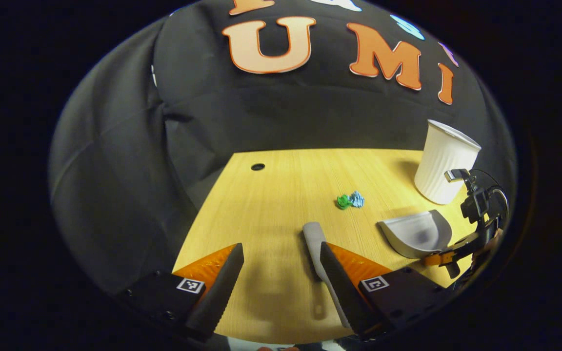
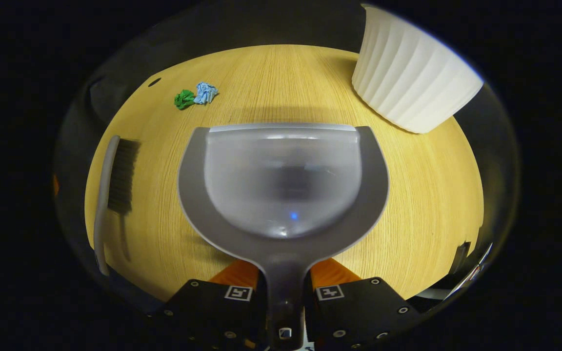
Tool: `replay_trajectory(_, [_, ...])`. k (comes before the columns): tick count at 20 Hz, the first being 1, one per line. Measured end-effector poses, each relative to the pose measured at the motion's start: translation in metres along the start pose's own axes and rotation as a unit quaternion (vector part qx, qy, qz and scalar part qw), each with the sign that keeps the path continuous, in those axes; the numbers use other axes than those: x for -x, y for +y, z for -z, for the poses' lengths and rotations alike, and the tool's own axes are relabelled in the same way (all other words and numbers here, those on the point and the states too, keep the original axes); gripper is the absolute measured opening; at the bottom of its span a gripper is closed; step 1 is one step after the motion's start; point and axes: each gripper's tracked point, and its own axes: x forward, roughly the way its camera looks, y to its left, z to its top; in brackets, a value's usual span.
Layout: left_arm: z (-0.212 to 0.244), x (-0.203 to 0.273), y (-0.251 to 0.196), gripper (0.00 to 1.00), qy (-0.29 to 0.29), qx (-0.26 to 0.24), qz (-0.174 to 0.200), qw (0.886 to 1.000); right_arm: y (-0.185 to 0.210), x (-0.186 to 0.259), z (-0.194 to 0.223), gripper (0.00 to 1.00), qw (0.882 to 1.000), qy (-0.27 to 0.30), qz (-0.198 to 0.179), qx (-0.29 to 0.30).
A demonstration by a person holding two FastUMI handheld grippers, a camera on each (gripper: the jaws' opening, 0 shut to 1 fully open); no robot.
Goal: Pick up the small broom and dustpan from the desktop, sweep the trash into the dustpan with the broom, and then empty the trash into the garbage bin.
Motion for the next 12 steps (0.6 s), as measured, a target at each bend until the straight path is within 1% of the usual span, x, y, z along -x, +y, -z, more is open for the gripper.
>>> replay_trajectory(1, [0.005, -0.007, -0.003, 0.99, 0.021, 0.007, 0.010, 1.000, -0.001, 0.001, 0.001, 0.33, 1.000, -0.002, -0.003, -0.004])
replay_trajectory(2, [0.012, -0.014, -0.009, 1.00, 0.046, 0.019, 0.021, 0.999, -0.002, 0.004, 0.002, 0.33, 1.000, -0.005, -0.007, -0.008])
replay_trajectory(3, [0.021, -0.025, -0.015, 0.98, 0.068, 0.028, 0.032, 0.997, -0.003, 0.006, 0.001, 0.33, 1.000, -0.009, -0.010, -0.010])
replay_trajectory(5, [0.037, -0.038, -0.020, 0.99, 0.111, 0.040, 0.049, 0.992, -0.004, 0.010, 0.000, 0.33, 1.000, -0.018, -0.015, -0.008])
replay_trajectory(7, [0.052, -0.046, -0.033, 1.00, 0.152, 0.041, 0.067, 0.985, -0.005, 0.014, -0.004, 0.33, 0.999, -0.027, -0.017, -0.003])
replay_trajectory(8, [0.060, -0.050, -0.036, 0.98, 0.168, 0.038, 0.073, 0.982, -0.006, 0.016, -0.004, 0.33, 0.999, -0.030, -0.019, -0.001])
replay_trajectory(9, [0.069, -0.053, -0.040, 0.99, 0.186, 0.040, 0.080, 0.978, -0.008, 0.017, -0.005, 0.33, 0.999, -0.033, -0.020, -0.002])
replay_trajectory(12, [0.094, -0.058, -0.056, 0.98, 0.255, 0.061, 0.082, 0.962, -0.011, 0.017, -0.004, 0.33, 0.999, -0.034, -0.024, -0.003])
